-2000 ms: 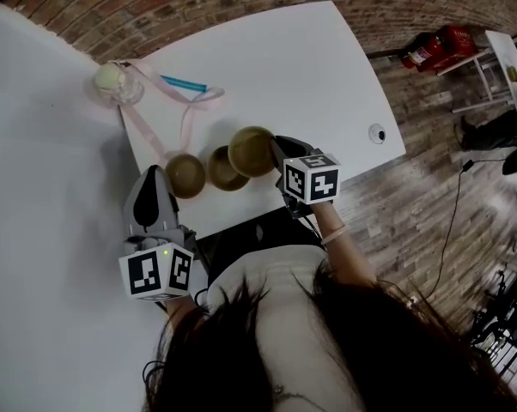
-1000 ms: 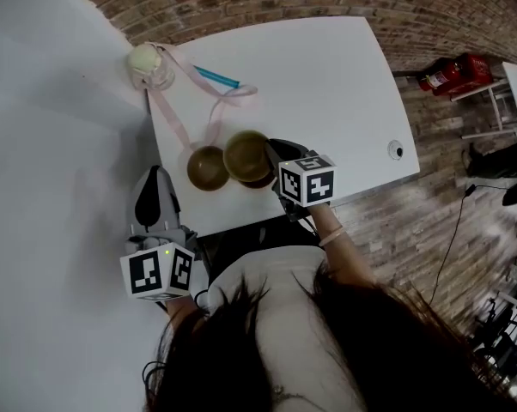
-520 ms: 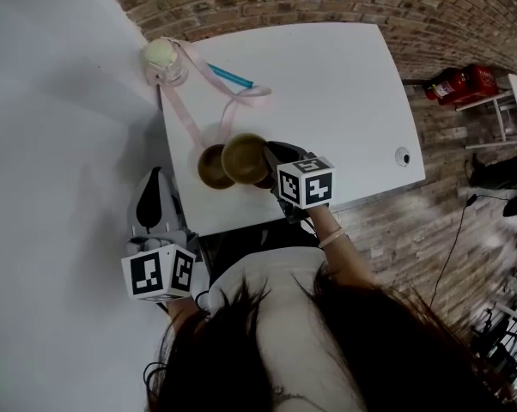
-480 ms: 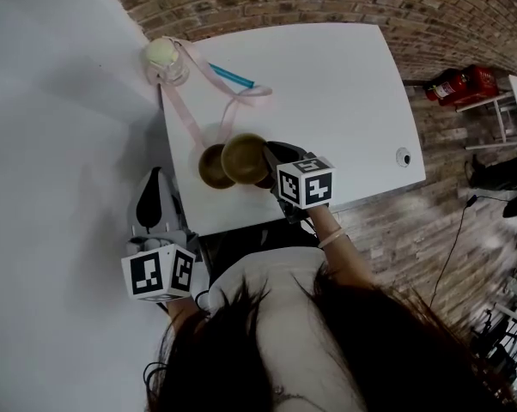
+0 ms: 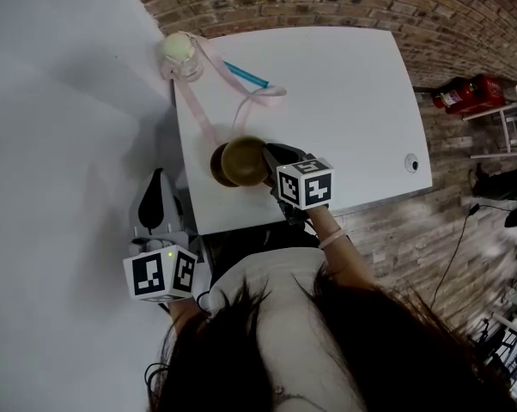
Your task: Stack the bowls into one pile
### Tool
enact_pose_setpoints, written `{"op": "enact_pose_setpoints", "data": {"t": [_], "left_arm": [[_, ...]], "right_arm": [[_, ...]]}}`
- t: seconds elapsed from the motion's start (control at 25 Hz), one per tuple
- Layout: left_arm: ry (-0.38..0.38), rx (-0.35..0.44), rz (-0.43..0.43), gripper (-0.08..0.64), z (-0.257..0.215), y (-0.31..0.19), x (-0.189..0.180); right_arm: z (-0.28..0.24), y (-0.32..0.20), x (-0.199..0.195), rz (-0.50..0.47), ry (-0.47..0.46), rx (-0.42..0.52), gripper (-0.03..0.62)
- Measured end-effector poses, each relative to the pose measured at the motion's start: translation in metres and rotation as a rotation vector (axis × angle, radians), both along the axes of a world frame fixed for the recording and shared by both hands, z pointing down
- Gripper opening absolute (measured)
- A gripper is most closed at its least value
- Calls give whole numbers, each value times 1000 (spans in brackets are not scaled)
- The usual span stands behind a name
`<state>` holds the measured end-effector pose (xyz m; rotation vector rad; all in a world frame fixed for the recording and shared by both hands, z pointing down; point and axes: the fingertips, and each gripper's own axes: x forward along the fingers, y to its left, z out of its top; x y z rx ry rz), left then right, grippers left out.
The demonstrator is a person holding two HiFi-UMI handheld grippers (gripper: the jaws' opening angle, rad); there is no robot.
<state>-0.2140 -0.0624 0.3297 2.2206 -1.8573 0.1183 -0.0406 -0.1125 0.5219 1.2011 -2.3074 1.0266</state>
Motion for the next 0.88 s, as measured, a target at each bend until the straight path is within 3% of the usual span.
{"op": "enact_pose_setpoints", "data": {"t": [0.88], "left_arm": [[-12, -23, -37, 0, 5, 8, -33]], "right_arm": [[21, 4, -39, -35, 7, -50, 25]]}}
